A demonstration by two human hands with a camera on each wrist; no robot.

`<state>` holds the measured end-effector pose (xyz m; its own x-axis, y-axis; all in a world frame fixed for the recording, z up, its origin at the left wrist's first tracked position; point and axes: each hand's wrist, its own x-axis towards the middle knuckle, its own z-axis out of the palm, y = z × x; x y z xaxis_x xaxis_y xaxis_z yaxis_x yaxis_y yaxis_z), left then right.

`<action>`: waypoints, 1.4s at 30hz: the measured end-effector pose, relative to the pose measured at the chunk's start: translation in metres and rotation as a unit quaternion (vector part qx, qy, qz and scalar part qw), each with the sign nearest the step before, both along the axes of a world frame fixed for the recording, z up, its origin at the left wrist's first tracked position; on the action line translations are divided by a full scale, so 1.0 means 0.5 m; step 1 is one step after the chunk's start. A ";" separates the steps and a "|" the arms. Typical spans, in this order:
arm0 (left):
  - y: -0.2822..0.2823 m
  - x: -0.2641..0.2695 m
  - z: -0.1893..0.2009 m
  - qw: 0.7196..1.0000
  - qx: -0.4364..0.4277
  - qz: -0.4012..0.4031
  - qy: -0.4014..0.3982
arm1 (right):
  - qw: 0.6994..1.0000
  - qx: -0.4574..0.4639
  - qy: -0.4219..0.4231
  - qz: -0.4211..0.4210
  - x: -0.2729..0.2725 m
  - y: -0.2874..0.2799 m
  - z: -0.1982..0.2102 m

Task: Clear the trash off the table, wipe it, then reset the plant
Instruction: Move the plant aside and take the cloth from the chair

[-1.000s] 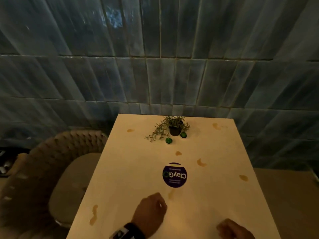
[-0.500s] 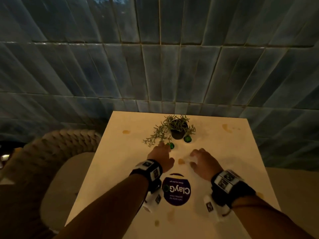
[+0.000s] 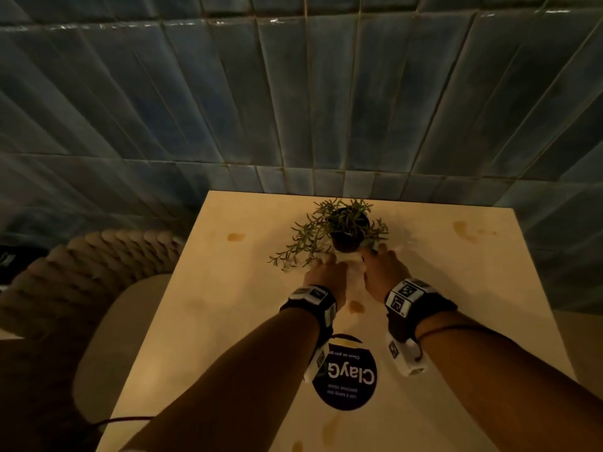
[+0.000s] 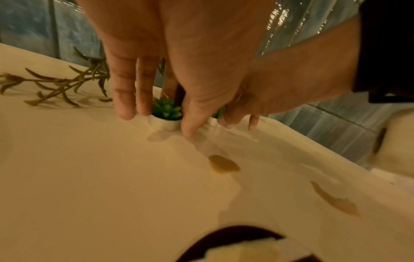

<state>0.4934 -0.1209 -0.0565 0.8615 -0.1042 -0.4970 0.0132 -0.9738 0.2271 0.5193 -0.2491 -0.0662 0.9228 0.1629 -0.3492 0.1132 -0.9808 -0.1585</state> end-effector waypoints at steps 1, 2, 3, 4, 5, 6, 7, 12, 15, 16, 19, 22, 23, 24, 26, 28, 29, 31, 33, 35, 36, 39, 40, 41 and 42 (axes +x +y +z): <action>0.001 -0.003 -0.003 1.000 0.008 -0.011 -0.004 | 1.000 -0.004 -0.009 0.000 -0.004 0.005 -0.003; 0.002 -0.006 -0.004 1.000 0.015 -0.022 -0.006 | 1.000 -0.004 -0.012 -0.001 -0.008 0.007 -0.007; 0.004 -0.007 -0.007 0.999 0.021 -0.032 -0.007 | 1.000 -0.004 -0.011 -0.002 -0.012 0.010 -0.009; 0.006 -0.009 -0.007 0.999 0.026 -0.040 -0.007 | 1.000 -0.006 -0.007 -0.002 -0.016 0.012 -0.011; 0.008 -0.012 -0.009 0.998 0.030 -0.047 -0.005 | 1.000 -0.010 -0.004 -0.003 -0.020 0.014 -0.013; 0.010 -0.015 -0.009 0.998 0.031 -0.053 -0.004 | 1.000 -0.013 -0.002 -0.006 -0.024 0.014 -0.015; 0.012 -0.019 -0.008 0.998 0.030 -0.055 -0.002 | 1.000 -0.017 0.001 -0.008 -0.029 0.015 -0.015; 0.043 -0.041 0.012 0.998 -0.008 -0.061 -0.005 | 1.000 -0.021 0.017 -0.010 -0.058 0.016 -0.005; 0.080 -0.047 0.048 0.996 -0.028 -0.079 -0.008 | 0.999 -0.020 0.043 0.001 -0.085 0.031 0.024; 0.097 -0.046 0.064 0.996 -0.034 -0.083 -0.002 | 0.999 -0.020 0.048 0.012 -0.095 0.040 0.035; 0.171 -0.030 0.114 0.995 -0.053 -0.076 0.035 | 0.995 0.006 0.050 0.080 -0.123 0.089 0.078; 0.269 0.012 0.145 0.998 -0.039 -0.033 0.040 | 0.990 0.068 0.038 0.120 -0.106 0.167 0.130; 0.300 0.029 0.150 0.999 -0.028 -0.020 0.034 | 0.988 0.090 0.029 0.120 -0.090 0.196 0.146; 0.331 0.046 0.154 0.999 -0.018 -0.008 0.026 | 0.987 0.107 0.015 0.119 -0.071 0.225 0.157; 0.389 0.073 0.160 1.000 -0.008 0.019 0.010 | 0.987 0.107 -0.015 0.123 -0.025 0.283 0.170; 0.440 0.100 0.157 0.998 -0.008 0.050 -0.021 | 0.988 0.088 -0.027 0.125 0.025 0.335 0.171; 0.462 0.114 0.152 0.997 -0.008 0.067 -0.042 | 0.988 0.080 -0.030 0.127 0.050 0.359 0.168; 0.498 0.146 0.136 0.992 -0.008 0.099 -0.076 | 0.989 0.069 -0.036 0.129 0.102 0.401 0.155; 0.528 0.181 0.118 0.987 -0.016 0.125 -0.096 | 0.990 0.072 -0.038 0.118 0.151 0.439 0.137; 0.552 0.218 0.100 0.984 -0.022 0.135 -0.113 | 0.991 0.081 -0.035 0.099 0.195 0.472 0.116; 0.563 0.237 0.090 0.983 -0.023 0.137 -0.121 | 0.991 0.083 -0.036 0.094 0.215 0.487 0.105; 0.590 0.291 0.054 0.981 -0.016 0.144 -0.133 | 0.990 0.094 -0.045 0.091 0.268 0.527 0.068; 0.597 0.308 0.042 0.981 -0.012 0.141 -0.133 | 0.990 0.095 -0.049 0.094 0.284 0.539 0.055; 0.603 0.325 0.030 0.982 -0.010 0.134 -0.134 | 0.989 0.094 -0.054 0.098 0.299 0.552 0.041; 0.608 0.340 0.015 0.983 -0.005 0.130 -0.132 | 0.989 0.091 -0.060 0.103 0.313 0.565 0.028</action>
